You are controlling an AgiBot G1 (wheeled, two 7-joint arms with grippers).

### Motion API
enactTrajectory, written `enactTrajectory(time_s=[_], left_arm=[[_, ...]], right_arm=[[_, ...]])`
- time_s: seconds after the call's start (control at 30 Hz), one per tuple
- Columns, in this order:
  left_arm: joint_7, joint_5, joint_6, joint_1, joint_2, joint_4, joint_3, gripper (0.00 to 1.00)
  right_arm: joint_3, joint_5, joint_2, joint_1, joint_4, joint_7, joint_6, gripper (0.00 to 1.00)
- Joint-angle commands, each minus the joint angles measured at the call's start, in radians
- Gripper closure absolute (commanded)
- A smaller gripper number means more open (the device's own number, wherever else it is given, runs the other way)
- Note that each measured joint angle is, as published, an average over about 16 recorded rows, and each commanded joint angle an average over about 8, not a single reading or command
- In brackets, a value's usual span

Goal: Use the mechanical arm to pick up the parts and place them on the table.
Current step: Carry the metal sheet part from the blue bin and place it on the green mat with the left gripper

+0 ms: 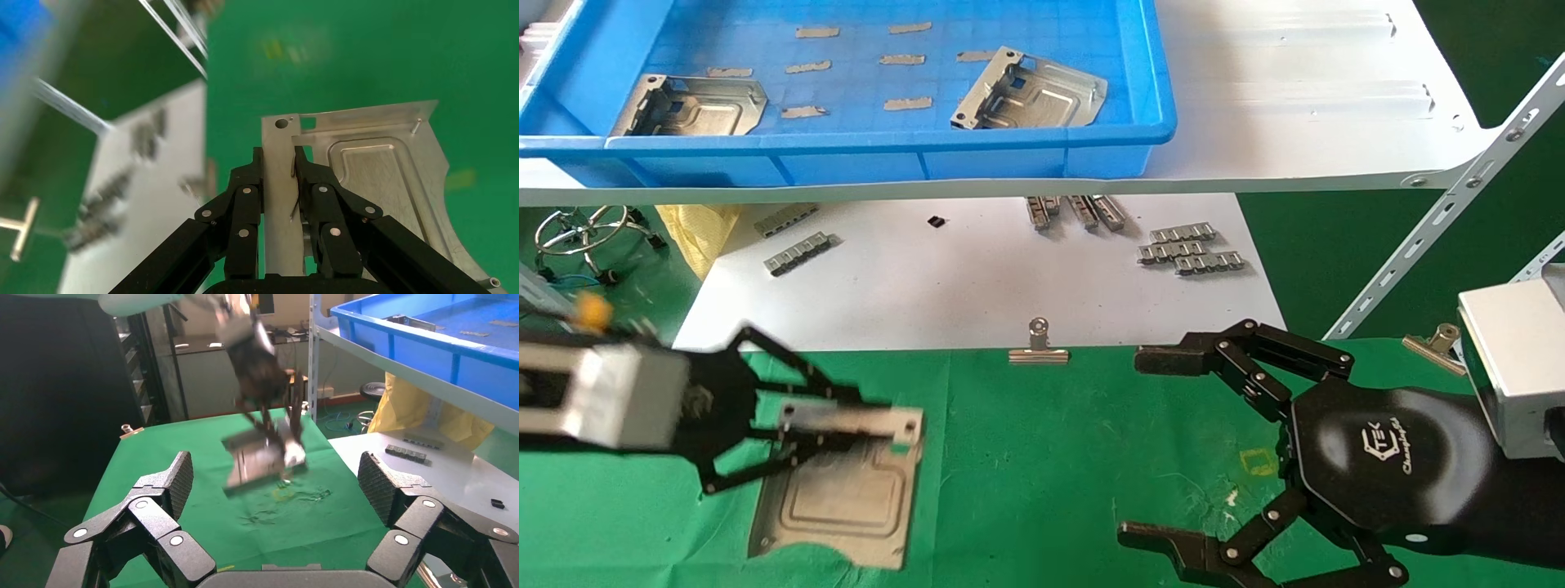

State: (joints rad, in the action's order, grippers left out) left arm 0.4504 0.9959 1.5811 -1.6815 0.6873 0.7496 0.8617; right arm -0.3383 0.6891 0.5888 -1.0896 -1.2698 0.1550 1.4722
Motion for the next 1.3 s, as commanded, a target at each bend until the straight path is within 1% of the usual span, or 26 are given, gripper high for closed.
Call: enactTrajectory(time_s=[0.03, 0.13, 0.23, 0.33, 0.43, 0.5, 0.57, 0.6, 0.7, 0.77, 0.83, 0.87, 1.13, 1.3], left_arm=[[0.073, 0.054, -0.002, 0.005, 0.014, -0.038, 0.039, 1.00], [0.156, 0.075, -0.008, 0.016, 0.031, -0.107, 0.064, 1.00], [0.229, 0.079, -0.026, 0.025, 0.043, -0.170, 0.070, 1.00], [0.285, 0.082, -0.045, 0.030, 0.051, -0.225, 0.071, 1.00], [0.318, 0.095, -0.056, 0.032, 0.063, -0.274, 0.076, 1.00], [0.330, 0.102, -0.055, 0.032, 0.072, -0.302, 0.081, 0.94], [0.339, 0.109, -0.054, 0.033, 0.081, -0.329, 0.086, 0.83], [0.343, 0.110, -0.053, 0.033, 0.085, -0.343, 0.087, 0.75], [0.351, 0.113, -0.053, 0.033, 0.098, -0.381, 0.090, 0.38], [0.358, 0.116, -0.054, 0.033, 0.106, -0.402, 0.092, 0.18], [0.367, 0.121, -0.054, 0.032, 0.114, -0.420, 0.095, 0.04], [0.371, 0.123, -0.054, 0.031, 0.117, -0.428, 0.097, 0.00], [0.394, 0.135, -0.041, 0.018, 0.141, -0.471, 0.106, 0.00], [0.358, 0.102, -0.009, 0.018, 0.131, -0.484, 0.097, 0.00]], right_arm=[[0.000, 0.000, 0.000, 0.000, 0.000, 0.000, 0.000, 0.00], [0.000, 0.000, 0.000, 0.000, 0.000, 0.000, 0.000, 0.00], [0.000, 0.000, 0.000, 0.000, 0.000, 0.000, 0.000, 0.00], [0.000, 0.000, 0.000, 0.000, 0.000, 0.000, 0.000, 0.00], [0.000, 0.000, 0.000, 0.000, 0.000, 0.000, 0.000, 0.00], [0.000, 0.000, 0.000, 0.000, 0.000, 0.000, 0.000, 0.00], [0.000, 0.000, 0.000, 0.000, 0.000, 0.000, 0.000, 0.00], [0.000, 0.000, 0.000, 0.000, 0.000, 0.000, 0.000, 0.00], [0.000, 0.000, 0.000, 0.000, 0.000, 0.000, 0.000, 0.00], [0.000, 0.000, 0.000, 0.000, 0.000, 0.000, 0.000, 0.00], [0.000, 0.000, 0.000, 0.000, 0.000, 0.000, 0.000, 0.00], [0.000, 0.000, 0.000, 0.000, 0.000, 0.000, 0.000, 0.00], [-0.001, 0.000, 0.000, 0.000, 0.000, 0.000, 0.000, 0.00], [-0.001, 0.000, 0.000, 0.000, 0.000, 0.000, 0.000, 0.00]])
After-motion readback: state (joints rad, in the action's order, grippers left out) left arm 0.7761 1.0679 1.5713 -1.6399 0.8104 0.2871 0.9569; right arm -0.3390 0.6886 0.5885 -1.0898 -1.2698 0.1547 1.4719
